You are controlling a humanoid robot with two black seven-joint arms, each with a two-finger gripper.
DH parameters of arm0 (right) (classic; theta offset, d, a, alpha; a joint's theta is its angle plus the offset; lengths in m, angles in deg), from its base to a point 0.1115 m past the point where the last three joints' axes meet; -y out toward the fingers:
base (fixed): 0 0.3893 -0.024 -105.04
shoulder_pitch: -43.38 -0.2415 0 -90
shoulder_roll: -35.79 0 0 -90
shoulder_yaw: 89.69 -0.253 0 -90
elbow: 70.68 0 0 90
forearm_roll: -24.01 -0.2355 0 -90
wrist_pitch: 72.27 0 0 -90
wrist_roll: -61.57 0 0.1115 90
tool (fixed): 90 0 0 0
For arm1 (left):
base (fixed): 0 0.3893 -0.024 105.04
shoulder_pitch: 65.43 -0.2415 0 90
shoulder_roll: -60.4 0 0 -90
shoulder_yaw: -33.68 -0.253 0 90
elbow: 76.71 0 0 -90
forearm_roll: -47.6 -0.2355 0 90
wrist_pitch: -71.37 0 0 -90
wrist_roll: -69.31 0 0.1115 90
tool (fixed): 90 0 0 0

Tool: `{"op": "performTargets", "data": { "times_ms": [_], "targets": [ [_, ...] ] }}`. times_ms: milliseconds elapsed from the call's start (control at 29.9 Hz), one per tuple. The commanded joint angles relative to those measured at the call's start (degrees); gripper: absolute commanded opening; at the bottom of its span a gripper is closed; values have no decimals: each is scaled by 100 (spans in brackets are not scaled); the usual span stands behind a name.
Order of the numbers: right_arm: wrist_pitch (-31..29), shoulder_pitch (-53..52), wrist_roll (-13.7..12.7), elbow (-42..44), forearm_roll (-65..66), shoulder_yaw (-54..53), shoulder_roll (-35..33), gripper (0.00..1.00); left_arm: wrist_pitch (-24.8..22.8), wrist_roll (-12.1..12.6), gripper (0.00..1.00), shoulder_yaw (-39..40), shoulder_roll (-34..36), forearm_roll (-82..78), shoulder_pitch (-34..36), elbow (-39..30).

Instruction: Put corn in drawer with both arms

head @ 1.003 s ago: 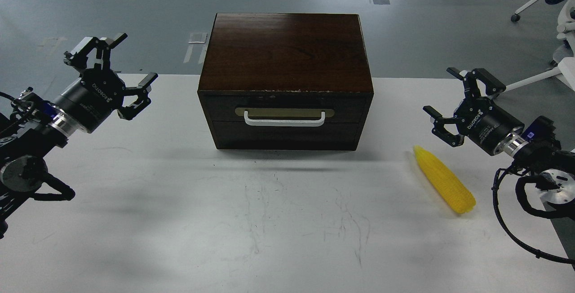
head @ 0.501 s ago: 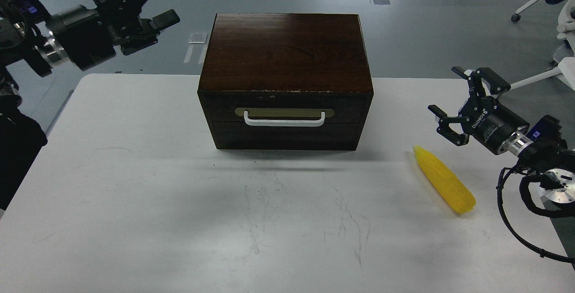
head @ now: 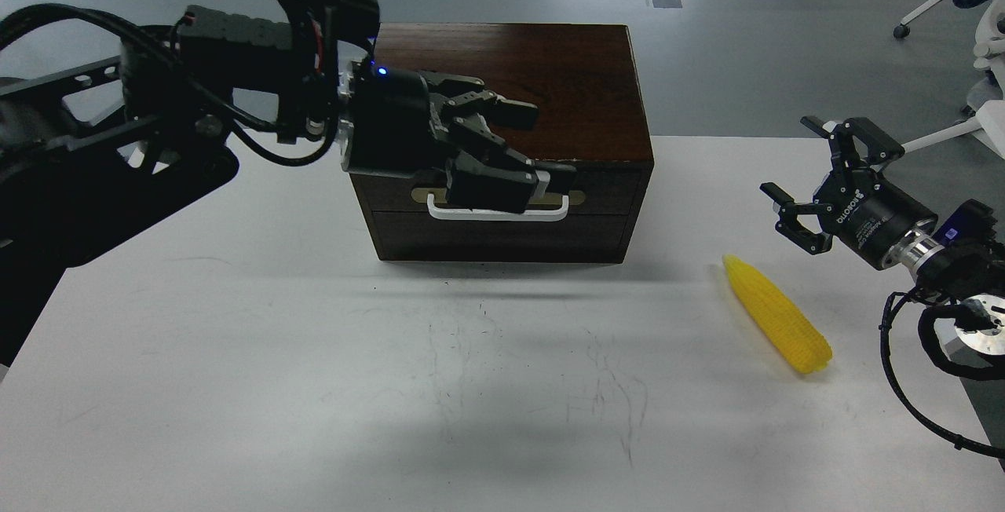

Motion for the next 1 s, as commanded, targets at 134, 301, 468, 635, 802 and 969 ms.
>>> {"op": "performTargets", "data": {
  "times_ms": [134, 301, 468, 635, 802, 969],
  "targets": [
    [1, 0, 0, 14, 0, 2, 10, 99, 1, 3, 98, -1042, -705, -1123, 606, 622],
    [1, 0, 0, 23, 0, -16, 10, 99, 1, 3, 98, -1367, -916, -1748, 597, 867],
    [1, 0, 0, 32, 0, -16, 10, 99, 1, 3, 98, -1553, -951, -1786, 597, 1105],
    [-8, 0, 0, 58, 0, -16, 10, 99, 1, 3, 98, -1711, -960, -1786, 570, 1176],
    [-8, 0, 0, 58, 0, 2, 10, 99, 1, 3, 98, -1755, -977, -1786, 562, 1281],
    [-8, 9, 0, 58, 0, 2, 1, 99, 1, 3, 98, -1763, -1048, -1786, 553, 1413]
  ]
}}
